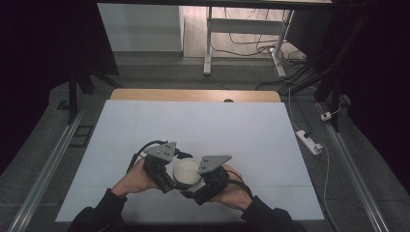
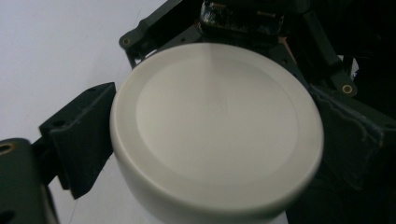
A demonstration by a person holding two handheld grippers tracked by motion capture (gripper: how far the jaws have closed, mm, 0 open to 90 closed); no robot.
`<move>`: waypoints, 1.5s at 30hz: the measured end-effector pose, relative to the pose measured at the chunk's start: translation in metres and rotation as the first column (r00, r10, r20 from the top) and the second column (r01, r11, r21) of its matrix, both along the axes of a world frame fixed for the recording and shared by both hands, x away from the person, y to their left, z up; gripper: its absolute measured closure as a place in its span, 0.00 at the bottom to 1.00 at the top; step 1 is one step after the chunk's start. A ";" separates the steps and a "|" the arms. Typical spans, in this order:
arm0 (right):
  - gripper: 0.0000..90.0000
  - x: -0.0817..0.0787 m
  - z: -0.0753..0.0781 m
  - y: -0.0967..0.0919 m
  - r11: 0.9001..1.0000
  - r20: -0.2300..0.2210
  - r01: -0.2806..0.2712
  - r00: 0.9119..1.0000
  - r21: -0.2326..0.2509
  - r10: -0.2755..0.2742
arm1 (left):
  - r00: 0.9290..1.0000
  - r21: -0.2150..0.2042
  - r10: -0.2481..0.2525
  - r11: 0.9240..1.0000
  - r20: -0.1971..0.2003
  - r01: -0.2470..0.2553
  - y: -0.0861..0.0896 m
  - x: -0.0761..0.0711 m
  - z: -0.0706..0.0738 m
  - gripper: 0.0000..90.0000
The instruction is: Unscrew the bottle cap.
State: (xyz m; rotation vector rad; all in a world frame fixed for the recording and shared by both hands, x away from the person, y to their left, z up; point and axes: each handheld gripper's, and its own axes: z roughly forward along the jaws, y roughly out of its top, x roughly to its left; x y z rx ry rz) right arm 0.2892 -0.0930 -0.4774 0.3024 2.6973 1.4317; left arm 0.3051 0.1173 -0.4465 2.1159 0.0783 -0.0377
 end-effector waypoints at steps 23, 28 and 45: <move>0.07 0.010 -0.002 -0.006 0.976 0.010 0.217 0.976 -0.017 -0.217 | 0.889 0.083 0.459 0.886 -0.003 -0.457 -0.033 -0.017 0.007 0.08; 0.07 0.009 -0.001 -0.006 0.982 0.011 0.190 0.982 -0.008 -0.190 | 0.925 0.077 0.380 0.923 -0.014 -0.378 -0.025 -0.012 0.012 0.00; 0.07 -0.007 0.001 0.003 1.000 0.000 -0.014 1.000 0.016 0.014 | 1.000 0.050 -0.008 0.999 -0.004 0.008 0.002 -0.009 0.010 0.07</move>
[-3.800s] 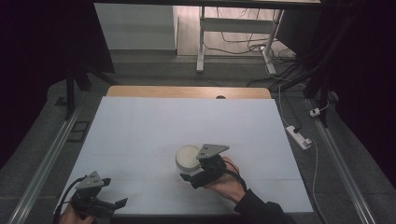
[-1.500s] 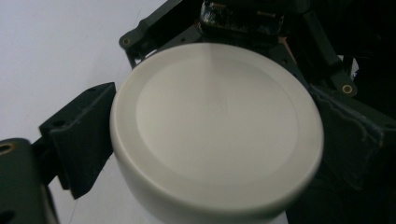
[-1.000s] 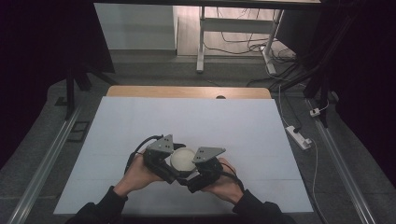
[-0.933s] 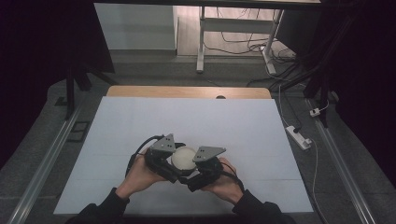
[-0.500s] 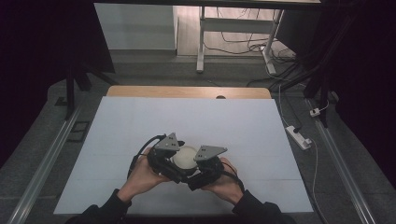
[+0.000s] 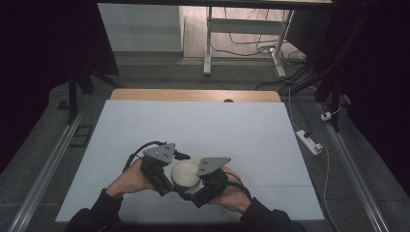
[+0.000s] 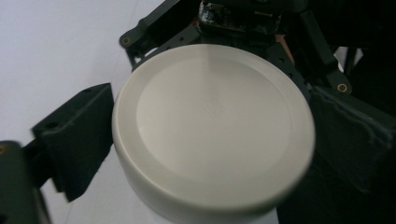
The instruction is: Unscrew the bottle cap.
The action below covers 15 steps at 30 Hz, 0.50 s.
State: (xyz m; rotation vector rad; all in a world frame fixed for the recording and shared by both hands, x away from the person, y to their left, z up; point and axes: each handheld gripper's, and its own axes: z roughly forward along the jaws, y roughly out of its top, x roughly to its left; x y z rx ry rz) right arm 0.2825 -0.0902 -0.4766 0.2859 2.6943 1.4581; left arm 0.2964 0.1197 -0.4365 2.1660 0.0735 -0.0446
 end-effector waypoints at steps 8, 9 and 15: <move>0.07 0.002 0.002 -0.001 0.998 0.017 0.062 0.998 -0.013 -0.062 | 0.995 0.006 0.101 0.995 0.014 -0.101 -0.005 -0.002 0.001 0.09; 0.07 0.003 0.002 -0.002 0.997 0.021 0.079 0.997 -0.017 -0.079 | 0.986 0.011 0.164 0.986 0.005 -0.164 -0.009 -0.002 0.002 0.09; 0.07 0.009 0.000 -0.005 0.985 0.020 0.171 0.985 -0.021 -0.170 | 0.938 0.021 0.346 0.938 -0.012 -0.345 -0.022 -0.005 0.002 0.09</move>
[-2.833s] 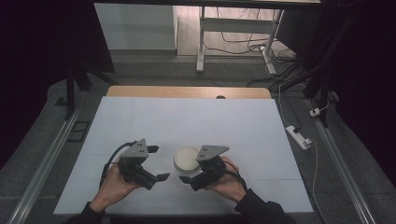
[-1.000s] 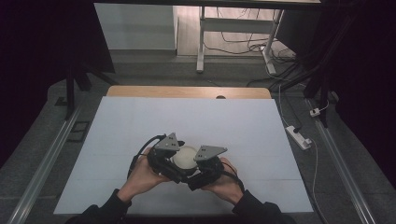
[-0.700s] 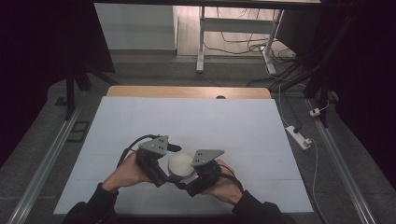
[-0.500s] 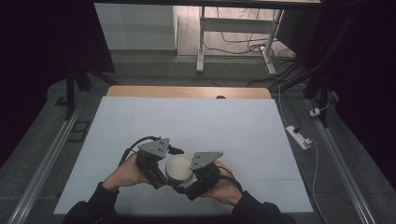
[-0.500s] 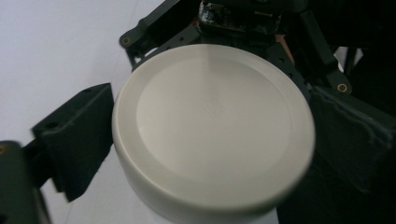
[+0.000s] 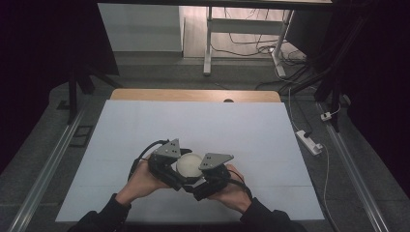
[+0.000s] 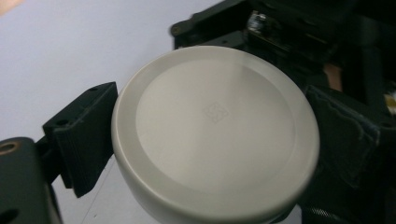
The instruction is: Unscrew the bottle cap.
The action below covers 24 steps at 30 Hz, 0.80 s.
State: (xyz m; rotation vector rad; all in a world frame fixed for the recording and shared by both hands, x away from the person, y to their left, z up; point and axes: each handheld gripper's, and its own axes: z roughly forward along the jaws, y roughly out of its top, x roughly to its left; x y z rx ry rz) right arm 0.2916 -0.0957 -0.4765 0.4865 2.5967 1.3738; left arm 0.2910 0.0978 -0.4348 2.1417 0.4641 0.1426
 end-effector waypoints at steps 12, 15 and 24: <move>0.07 0.002 0.000 -0.002 0.999 0.000 0.032 0.999 -0.006 -0.032 | 1.000 0.001 0.027 1.000 -0.006 -0.027 -0.007 -0.002 0.003 0.01; 0.07 0.001 0.001 -0.002 1.000 -0.003 0.011 1.000 0.001 -0.011 | 1.000 0.001 -0.016 1.000 0.002 0.016 -0.001 -0.002 0.006 0.00; 0.07 -0.007 0.002 0.003 0.991 -0.016 -0.132 0.991 0.024 0.132 | 0.965 0.060 -0.261 0.964 0.033 0.259 0.014 -0.002 0.008 0.03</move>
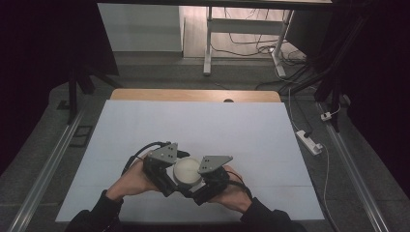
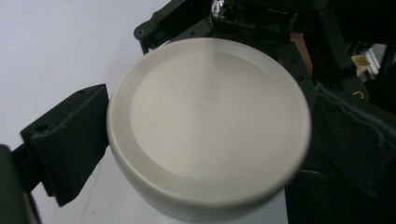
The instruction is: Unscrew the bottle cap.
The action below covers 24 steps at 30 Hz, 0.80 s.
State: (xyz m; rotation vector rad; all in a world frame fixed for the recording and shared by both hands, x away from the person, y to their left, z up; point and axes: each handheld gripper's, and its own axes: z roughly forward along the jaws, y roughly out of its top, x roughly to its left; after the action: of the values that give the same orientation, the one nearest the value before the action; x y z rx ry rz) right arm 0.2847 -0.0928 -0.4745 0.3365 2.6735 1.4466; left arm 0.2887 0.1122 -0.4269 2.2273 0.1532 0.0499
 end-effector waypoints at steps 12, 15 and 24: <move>0.07 -0.001 0.000 0.001 1.000 0.015 0.008 1.000 -0.018 -0.008 | 0.999 -0.021 0.041 0.999 -0.004 -0.041 -0.003 0.001 -0.005 0.08; 0.07 0.001 -0.001 0.000 0.998 0.022 0.049 0.999 -0.031 -0.049 | 0.994 -0.012 0.107 0.994 -0.004 -0.107 -0.007 0.001 -0.005 0.09; 0.07 0.007 -0.003 -0.003 0.989 0.038 0.146 0.989 -0.035 -0.145 | 0.951 0.000 0.309 0.951 0.016 -0.309 -0.023 -0.004 -0.005 0.09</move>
State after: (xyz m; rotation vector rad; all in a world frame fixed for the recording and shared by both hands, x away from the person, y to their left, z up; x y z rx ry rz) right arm 0.2917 -0.0959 -0.4773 0.4869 2.5841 1.3460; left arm 0.2847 0.0888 -0.4318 2.1857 0.4933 0.2385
